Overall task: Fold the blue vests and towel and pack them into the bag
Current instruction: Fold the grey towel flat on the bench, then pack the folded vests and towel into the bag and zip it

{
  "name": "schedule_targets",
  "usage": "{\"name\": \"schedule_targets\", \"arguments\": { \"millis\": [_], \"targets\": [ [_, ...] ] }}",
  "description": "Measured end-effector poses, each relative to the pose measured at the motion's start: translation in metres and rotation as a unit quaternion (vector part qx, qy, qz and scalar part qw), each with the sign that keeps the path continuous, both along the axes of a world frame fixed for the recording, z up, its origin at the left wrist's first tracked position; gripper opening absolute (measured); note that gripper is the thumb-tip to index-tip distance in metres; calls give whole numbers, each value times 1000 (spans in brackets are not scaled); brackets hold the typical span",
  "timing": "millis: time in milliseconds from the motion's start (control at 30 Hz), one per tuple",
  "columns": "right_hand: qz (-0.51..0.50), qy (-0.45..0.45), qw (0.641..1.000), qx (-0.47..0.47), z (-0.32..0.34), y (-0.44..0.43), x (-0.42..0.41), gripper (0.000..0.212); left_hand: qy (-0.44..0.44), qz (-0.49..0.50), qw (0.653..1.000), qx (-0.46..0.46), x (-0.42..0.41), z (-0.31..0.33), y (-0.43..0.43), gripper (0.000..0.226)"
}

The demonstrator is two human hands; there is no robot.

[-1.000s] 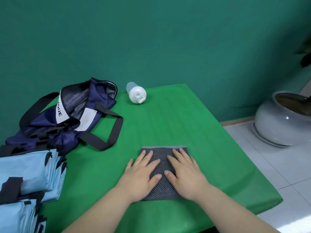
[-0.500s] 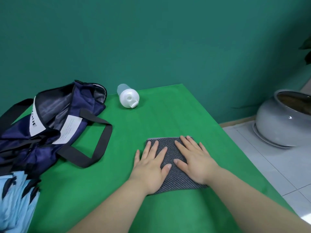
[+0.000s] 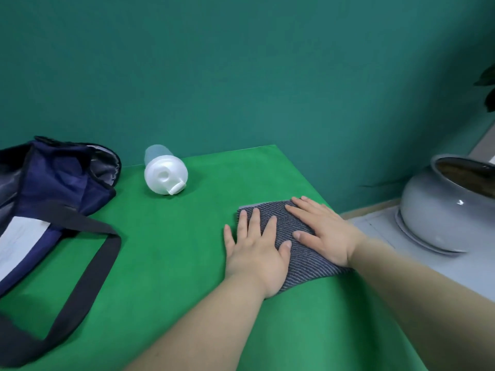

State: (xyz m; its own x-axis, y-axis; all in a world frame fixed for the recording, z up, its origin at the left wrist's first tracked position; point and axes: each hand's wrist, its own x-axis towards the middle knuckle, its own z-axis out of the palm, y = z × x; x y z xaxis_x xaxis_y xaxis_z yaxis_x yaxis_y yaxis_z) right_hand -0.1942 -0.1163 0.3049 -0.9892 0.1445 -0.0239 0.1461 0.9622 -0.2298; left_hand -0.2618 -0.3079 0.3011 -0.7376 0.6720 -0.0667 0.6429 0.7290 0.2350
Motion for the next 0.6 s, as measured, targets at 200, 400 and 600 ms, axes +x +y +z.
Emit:
{"name": "schedule_targets", "arguments": {
  "millis": [200, 400, 600],
  "targets": [
    [13, -9, 999, 29, -2, 21, -14, 83, 15, 6, 1000, -8, -10, -3, 21, 67],
    [16, -129, 969, 212, 28, 4, -16, 93, -28, -10, 999, -24, -12, 4, 15, 68],
    [-19, -171, 957, 234, 61, -27, -1, 74, -67, -33, 996, -56, -9, 27, -52, 75]
  ]
}}
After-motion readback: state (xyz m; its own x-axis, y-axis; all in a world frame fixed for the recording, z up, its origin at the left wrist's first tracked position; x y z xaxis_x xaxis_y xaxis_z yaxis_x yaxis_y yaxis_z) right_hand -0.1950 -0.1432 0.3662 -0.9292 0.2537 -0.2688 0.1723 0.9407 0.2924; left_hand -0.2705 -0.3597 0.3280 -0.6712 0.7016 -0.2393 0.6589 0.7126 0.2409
